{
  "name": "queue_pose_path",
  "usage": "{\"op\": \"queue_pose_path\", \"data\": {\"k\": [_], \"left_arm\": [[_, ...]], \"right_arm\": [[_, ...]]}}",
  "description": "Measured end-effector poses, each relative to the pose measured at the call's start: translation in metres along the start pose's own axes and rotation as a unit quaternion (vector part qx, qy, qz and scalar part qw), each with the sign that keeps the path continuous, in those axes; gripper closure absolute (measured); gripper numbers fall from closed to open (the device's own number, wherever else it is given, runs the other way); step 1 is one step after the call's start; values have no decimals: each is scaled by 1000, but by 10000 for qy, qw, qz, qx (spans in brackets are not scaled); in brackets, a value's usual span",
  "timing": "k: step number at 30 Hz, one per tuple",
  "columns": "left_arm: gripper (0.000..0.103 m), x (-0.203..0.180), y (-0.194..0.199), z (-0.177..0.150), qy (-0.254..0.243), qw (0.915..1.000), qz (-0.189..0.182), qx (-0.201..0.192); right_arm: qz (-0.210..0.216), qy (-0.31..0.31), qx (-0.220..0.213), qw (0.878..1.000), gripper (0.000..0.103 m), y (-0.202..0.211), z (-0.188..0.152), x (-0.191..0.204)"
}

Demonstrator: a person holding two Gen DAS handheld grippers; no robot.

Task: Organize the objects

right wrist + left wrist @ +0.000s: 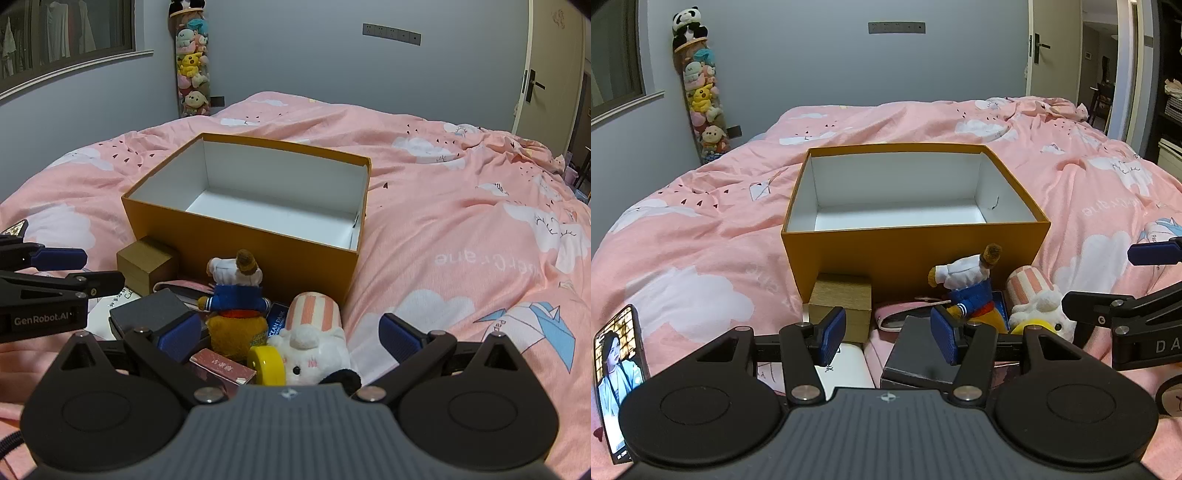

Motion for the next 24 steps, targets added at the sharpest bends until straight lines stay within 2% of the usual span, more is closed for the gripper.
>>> {"op": "queue_pose_path", "data": {"k": [16, 24], "left_arm": [[40, 0, -1, -1, 9, 10000, -14, 44], [49, -2, -1, -2, -27, 9999, -77, 96]], "right_arm": [[-7, -51, 92, 9999, 1, 0, -1, -2], [16, -72, 154, 9999, 1, -1, -1, -2]]}}
Point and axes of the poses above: each gripper's, at about its wrist camera, not at the fingertips, and y roughly against the way its jaws point, x to its left, z to its top, the point moved 4 cm from there along -y, roughly the way its jaws point, and after that the axes turned 5 degrees about -z, right-handed, at the moved point
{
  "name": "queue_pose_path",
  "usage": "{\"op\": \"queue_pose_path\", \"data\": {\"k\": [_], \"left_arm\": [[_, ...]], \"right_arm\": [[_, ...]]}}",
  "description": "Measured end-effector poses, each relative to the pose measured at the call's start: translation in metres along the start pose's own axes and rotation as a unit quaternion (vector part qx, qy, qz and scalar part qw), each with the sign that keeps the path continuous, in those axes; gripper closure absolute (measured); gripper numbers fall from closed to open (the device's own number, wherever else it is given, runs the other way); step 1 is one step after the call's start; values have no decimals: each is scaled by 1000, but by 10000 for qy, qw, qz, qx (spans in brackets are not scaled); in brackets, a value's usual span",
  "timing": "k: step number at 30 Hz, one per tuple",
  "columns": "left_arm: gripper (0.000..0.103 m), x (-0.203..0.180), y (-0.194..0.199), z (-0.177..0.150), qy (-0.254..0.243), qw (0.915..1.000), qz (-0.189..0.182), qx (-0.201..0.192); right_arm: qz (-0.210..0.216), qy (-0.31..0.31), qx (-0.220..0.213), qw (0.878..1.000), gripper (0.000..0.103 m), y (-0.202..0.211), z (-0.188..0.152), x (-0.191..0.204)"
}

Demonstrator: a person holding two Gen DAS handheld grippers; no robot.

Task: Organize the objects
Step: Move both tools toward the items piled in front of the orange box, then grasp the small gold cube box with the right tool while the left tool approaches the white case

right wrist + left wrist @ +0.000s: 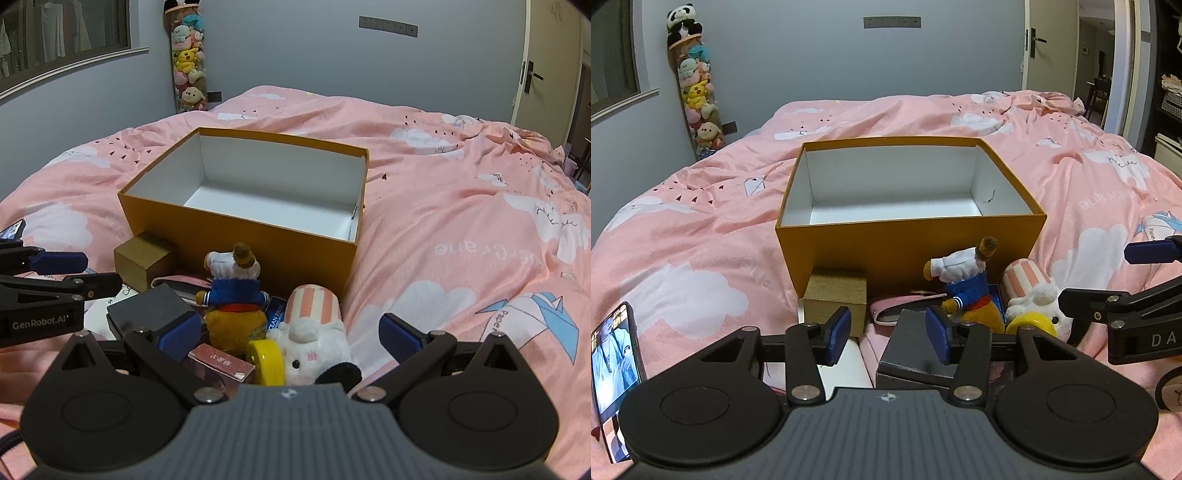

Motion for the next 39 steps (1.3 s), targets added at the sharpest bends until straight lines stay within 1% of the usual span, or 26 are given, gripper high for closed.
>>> {"op": "queue_pose_path", "data": {"k": [6, 11, 12, 14, 15, 17, 21, 22, 24, 26, 28, 29, 30, 32, 35, 36, 39], "left_arm": [[51, 1, -1, -1, 40, 9996, -249, 106], [51, 11, -3, 1, 184, 9986, -409, 263], [49, 14, -4, 2, 172, 9986, -400, 290], [46, 21, -6, 6, 147, 9990, -262, 325], [46, 26, -6, 7, 176, 9991, -191, 329], [46, 36, -8, 9, 280, 9989, -70, 379], [45, 55, -19, 11, 453, 9971, 184, 580], [45, 59, -22, 12, 474, 9967, 254, 603], [43, 65, -26, 14, 494, 9959, 410, 631], [43, 70, -27, 14, 509, 9958, 424, 627], [42, 75, -27, 15, 473, 9967, 352, 557], [42, 77, -25, 16, 394, 9977, 355, 428], [42, 79, -20, 17, 257, 9986, 393, 245], [42, 86, -13, 20, -117, 9985, 533, -98], [39, 102, -1, 24, -412, 9949, 748, -529], [39, 107, 2, 25, -518, 9942, 758, -561], [39, 119, 4, 21, -896, 9921, 737, -481]], "right_arm": [[50, -6, 21, 10000, 1, -3, 2, -2], [284, 80, 10, 9996, 1, -7, 15, -2], [345, 122, 23, 9993, 1, -9, 17, 0], [535, 233, 47, 9983, 2, -14, 25, 5], [646, 278, 45, 9975, 5, -15, 27, 7], [893, 385, 89, 9952, 18, -21, 34, 15], [1333, 659, 269, 9885, 23, -33, 47, 38], [1428, 747, 295, 9865, 28, -35, 50, 44], [1585, 913, 386, 9824, 30, -43, 58, 58], [1744, 833, 544, 9796, 30, -52, 67, 68], [1855, 734, 676, 9776, 30, -59, 76, 76], [1876, 739, 672, 9771, 29, -62, 81, 82], [1895, 757, 644, 9768, 27, -63, 83, 87], [1937, 774, 593, 9762, 17, -64, 87, 94], [1963, 799, 601, 9754, 16, -66, 86, 101], [1950, 803, 639, 9754, 16, -68, 86, 103], [1874, 761, 767, 9763, 16, -74, 83, 104]]}}
Point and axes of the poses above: each gripper's, at about its wrist camera, not at the fingertips, and y roughly against the way its jaws point, x to its left, z to its top, the point moved 4 cm from there along -y, roughly the way its jaws point, and after that the axes turned 5 degrees about -z, right-handed, at the moved point
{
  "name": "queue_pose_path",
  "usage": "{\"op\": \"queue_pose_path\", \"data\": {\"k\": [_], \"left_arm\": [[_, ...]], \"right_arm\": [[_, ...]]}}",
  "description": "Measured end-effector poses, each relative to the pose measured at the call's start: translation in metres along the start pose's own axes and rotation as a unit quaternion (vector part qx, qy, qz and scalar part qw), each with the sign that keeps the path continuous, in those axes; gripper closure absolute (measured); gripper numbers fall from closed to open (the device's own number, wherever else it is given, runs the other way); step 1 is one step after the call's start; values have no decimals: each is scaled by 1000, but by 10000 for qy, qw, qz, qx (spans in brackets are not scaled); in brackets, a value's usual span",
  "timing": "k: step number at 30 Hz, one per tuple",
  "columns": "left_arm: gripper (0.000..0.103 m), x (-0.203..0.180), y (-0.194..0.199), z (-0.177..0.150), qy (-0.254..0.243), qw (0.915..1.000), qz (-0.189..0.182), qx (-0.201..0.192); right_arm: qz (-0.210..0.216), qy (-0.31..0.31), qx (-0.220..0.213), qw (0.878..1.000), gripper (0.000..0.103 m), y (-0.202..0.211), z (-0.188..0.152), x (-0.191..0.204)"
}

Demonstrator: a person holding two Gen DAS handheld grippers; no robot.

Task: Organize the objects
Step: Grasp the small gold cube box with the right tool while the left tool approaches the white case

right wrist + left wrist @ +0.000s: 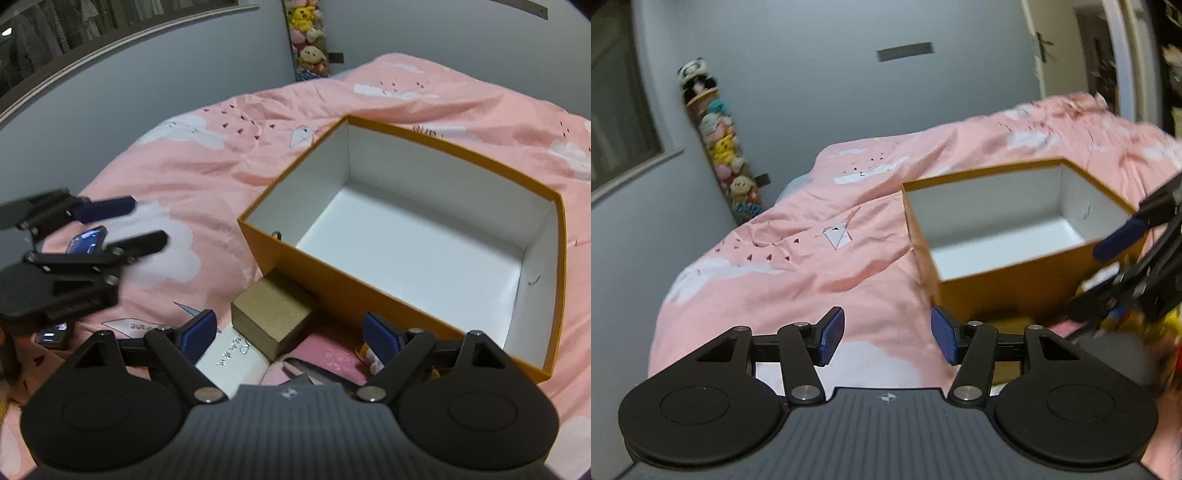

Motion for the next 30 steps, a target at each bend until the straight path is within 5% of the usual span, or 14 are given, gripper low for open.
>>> {"op": "queue_pose_path", "data": {"k": [6, 17, 30], "left_arm": [[39, 16, -15, -19, -242, 9985, 7, 496], [33, 43, -18, -2, -96, 9998, -88, 178], [30, 22, -32, 0, -314, 9964, -522, 591]], "right_arm": [[-1, -231, 205, 9995, 16, -14, 2, -1], [201, -460, 489, 9975, 13, -45, 10, 12], [366, -1489, 1168, 9813, 15, -99, 5, 5]]}}
Point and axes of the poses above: each gripper's, at about its wrist camera, not at the fingertips, and y roughly against the way its jaws point, x to its left, z to its top, the point moved 4 cm from there along -y, roughly the way its jaws point, and after that the axes turned 5 degrees about -z, right-handed, at the moved point
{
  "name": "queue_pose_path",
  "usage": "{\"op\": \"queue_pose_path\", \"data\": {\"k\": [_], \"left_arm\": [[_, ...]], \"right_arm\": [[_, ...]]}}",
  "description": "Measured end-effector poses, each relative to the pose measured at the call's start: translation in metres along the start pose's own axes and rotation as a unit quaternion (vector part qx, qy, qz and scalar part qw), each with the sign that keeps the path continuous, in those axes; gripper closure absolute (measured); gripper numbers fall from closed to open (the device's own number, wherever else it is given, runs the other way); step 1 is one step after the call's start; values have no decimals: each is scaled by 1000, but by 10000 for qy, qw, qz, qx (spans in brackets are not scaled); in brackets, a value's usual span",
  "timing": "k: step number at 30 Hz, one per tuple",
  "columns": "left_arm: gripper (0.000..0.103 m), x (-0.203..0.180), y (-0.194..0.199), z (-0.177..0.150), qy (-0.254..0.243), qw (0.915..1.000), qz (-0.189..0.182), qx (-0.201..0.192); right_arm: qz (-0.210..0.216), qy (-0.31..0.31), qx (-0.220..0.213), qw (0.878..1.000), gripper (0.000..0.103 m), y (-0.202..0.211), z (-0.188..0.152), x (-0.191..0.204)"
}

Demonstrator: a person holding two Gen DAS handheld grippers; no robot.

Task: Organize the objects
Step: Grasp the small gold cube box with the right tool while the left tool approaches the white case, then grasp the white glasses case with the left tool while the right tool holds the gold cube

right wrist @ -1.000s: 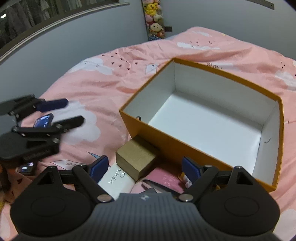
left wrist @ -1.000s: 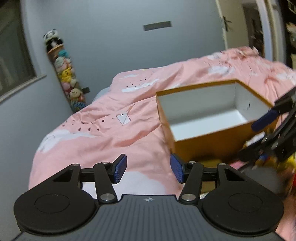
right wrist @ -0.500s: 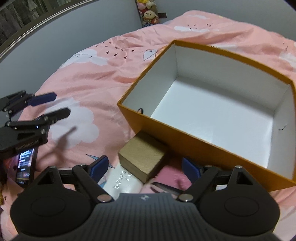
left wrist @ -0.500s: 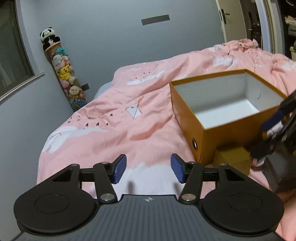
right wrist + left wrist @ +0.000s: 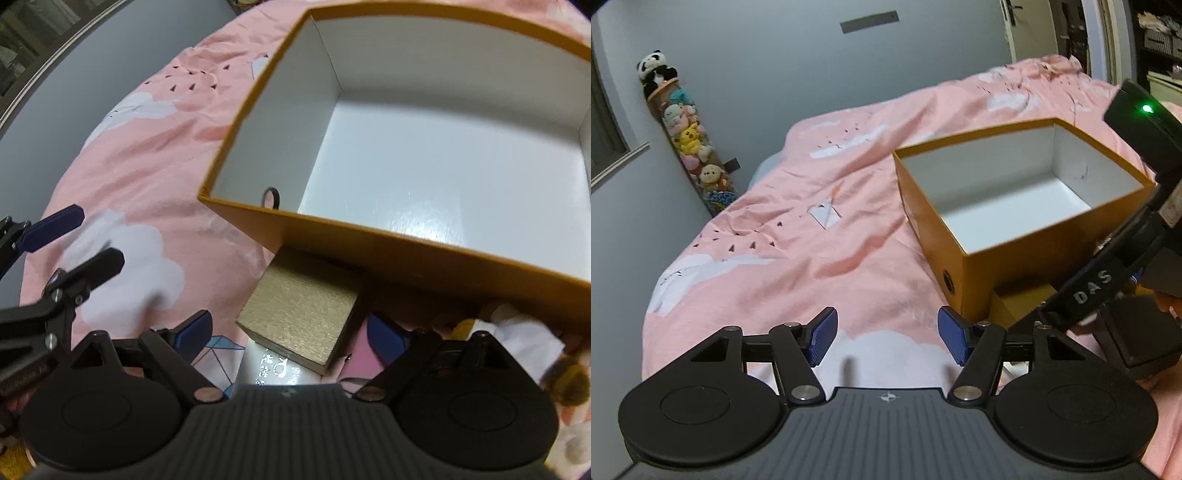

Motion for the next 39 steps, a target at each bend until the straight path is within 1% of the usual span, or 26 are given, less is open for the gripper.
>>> {"op": "queue_pose_path", "data": {"k": [1, 3, 5, 6, 7, 8, 10, 14, 17, 18, 19, 22, 24, 26, 28, 31, 33, 36, 37, 39], "left_arm": [[30, -1, -1, -1, 2, 10000, -32, 45], [30, -3, -3, -1, 44, 9999, -84, 119], [30, -4, -5, 0, 89, 9997, -114, 180], [30, -5, -5, 0, 116, 9996, -128, 214], [30, -6, -6, 0, 143, 9995, -145, 258], [30, -7, -7, 0, 175, 9993, -156, 304], [30, -10, -8, 0, 267, 9986, -208, 400], [30, -20, -8, 3, 501, 9954, -568, 588], [30, -29, -12, 4, 798, 9890, -888, 868], [30, -32, -15, 3, 924, 9854, -1002, 1021], [30, -35, -20, 2, 1105, 9799, -1144, 1203], [30, -39, -37, -2, 1735, 9586, -1474, 1710], [32, -38, -49, -6, 2068, 9473, -1457, 1966], [32, -36, -61, -10, 2294, 9390, -1401, 2145], [32, -37, -71, -13, 2482, 9293, -1436, 2326], [32, -40, -85, -18, 2705, 9169, -1459, 2546], [36, -40, -93, -22, 2837, 9102, -1385, 2683], [34, -37, -105, -26, 3143, 8959, -1427, 2797], [34, -36, -107, -27, 3199, 8925, -1446, 2832], [32, -35, -111, -28, 3272, 8886, -1450, 2869]], "right_arm": [[-5, -28, 15, 10000, 18, -2, -1, -1], [2, -94, -19, 10000, 18, -4, 1, -2], [101, -215, -24, 9997, 19, -6, 2, -4], [141, -264, -18, 9996, 21, -7, 2, -5], [156, -297, 5, 9994, 28, -9, 2, -6], [119, -306, 28, 9995, 30, -10, 1, -7], [179, -355, 14, 9992, 30, -7, 0, -9], [203, -325, -145, 9992, 31, 11, -2, -10], [254, -257, -402, 9985, 31, 32, -1, -12], [250, -224, -510, 9981, 31, 40, -1, -14], [260, -191, -569, 9979, 31, 46, 0, -15], [290, -135, -776, 9965, 31, 68, -3, -22], [285, -131, -931, 9952, 31, 82, -6, -29], [249, -130, -1056, 9940, 31, 93, -6, -36], [220, -131, -1166, 9928, 31, 102, -7, -42], [174, -170, -1289, 9914, 31, 111, -7, -51], [172, -201, -1335, 9907, 31, 115, -9, -56], [213, -196, -1385, 9899, 32, 116, -10, -60], [232, -195, -1395, 9898, 32, 116, -10, -61], [263, -203, -1396, 9897, 32, 115, -10, -63]]}}
Point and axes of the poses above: each gripper's, at about its wrist camera, not at the fingertips, and y roughly against the way its jaws point, x to its left, z to its top, the point moved 4 cm from there along -y, roughly the way its jaws point, and after that the axes turned 5 degrees about -z, right-handed, at the moved point
